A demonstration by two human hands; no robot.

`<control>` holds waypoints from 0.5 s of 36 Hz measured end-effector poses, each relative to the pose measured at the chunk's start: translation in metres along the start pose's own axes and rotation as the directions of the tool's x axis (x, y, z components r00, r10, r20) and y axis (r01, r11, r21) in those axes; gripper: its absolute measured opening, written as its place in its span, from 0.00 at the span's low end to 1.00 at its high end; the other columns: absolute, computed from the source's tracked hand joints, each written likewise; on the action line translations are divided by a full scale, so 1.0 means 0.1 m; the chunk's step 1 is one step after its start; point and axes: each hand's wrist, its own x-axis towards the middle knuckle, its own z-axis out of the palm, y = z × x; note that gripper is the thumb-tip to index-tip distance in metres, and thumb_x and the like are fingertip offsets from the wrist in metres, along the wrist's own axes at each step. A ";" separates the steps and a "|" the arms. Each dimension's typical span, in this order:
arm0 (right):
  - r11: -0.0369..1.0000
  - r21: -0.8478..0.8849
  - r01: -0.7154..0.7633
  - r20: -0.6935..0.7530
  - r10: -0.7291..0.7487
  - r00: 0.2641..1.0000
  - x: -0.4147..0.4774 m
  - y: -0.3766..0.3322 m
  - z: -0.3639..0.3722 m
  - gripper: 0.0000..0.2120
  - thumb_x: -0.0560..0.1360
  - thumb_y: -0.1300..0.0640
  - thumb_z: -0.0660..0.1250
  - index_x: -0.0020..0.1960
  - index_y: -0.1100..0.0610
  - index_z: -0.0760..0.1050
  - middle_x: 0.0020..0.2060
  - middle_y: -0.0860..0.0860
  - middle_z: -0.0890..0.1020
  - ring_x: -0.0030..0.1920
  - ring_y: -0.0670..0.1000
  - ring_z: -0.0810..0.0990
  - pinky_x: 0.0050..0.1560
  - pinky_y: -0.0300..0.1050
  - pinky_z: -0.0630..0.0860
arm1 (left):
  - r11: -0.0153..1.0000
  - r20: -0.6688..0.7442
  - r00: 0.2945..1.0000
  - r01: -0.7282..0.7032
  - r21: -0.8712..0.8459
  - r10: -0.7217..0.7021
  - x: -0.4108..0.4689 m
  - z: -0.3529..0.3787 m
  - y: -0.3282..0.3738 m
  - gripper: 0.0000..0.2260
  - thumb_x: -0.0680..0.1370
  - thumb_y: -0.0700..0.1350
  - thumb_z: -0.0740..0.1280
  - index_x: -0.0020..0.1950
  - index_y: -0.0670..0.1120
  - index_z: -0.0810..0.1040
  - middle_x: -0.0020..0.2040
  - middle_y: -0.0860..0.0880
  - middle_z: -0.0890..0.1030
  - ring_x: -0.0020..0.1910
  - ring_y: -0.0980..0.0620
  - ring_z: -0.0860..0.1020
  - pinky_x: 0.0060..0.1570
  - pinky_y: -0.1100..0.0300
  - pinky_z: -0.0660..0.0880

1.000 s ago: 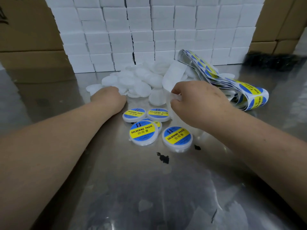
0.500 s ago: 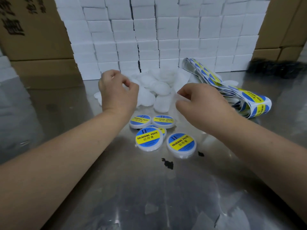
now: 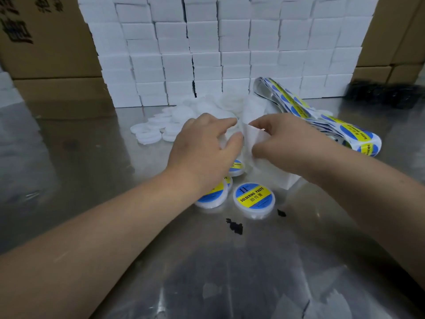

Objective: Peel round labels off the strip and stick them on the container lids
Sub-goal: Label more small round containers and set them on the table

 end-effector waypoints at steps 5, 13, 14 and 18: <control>0.997 0.073 -0.004 0.023 0.002 1.000 -0.02 -0.01 -0.01 0.11 0.69 0.54 0.63 0.47 0.57 0.79 0.33 0.53 0.78 0.33 0.48 0.72 0.34 0.42 0.67 | 0.984 0.086 0.989 -0.132 0.120 0.122 -0.05 0.02 0.04 0.18 0.75 0.51 0.60 0.65 0.53 0.75 0.53 0.50 0.75 0.56 0.48 0.69 0.53 0.60 0.63; 0.951 -0.308 0.034 -0.063 -0.056 0.996 0.01 0.06 -0.06 0.21 0.73 0.52 0.61 0.24 0.57 0.59 0.16 0.50 0.62 0.24 0.50 0.59 0.26 0.42 0.56 | 0.979 0.041 0.995 -0.094 0.181 0.088 -0.06 0.03 0.03 0.15 0.74 0.54 0.62 0.58 0.53 0.79 0.45 0.56 0.68 0.54 0.50 0.67 0.51 0.61 0.60; 0.945 -0.324 0.045 -0.042 -0.062 0.997 0.01 0.07 -0.07 0.20 0.72 0.53 0.61 0.25 0.57 0.60 0.17 0.50 0.61 0.24 0.50 0.59 0.26 0.41 0.57 | 0.977 0.030 0.996 -0.091 0.194 0.087 -0.06 0.04 0.02 0.14 0.73 0.54 0.64 0.57 0.53 0.79 0.44 0.56 0.67 0.54 0.50 0.67 0.50 0.60 0.60; 0.933 -0.349 0.085 0.061 -0.067 0.996 0.01 0.07 -0.09 0.12 0.71 0.55 0.65 0.31 0.57 0.71 0.21 0.49 0.66 0.24 0.48 0.65 0.26 0.39 0.61 | 0.969 0.016 0.996 -0.085 0.234 0.084 -0.05 0.06 0.01 0.13 0.73 0.54 0.65 0.56 0.53 0.79 0.43 0.55 0.67 0.53 0.49 0.68 0.49 0.59 0.60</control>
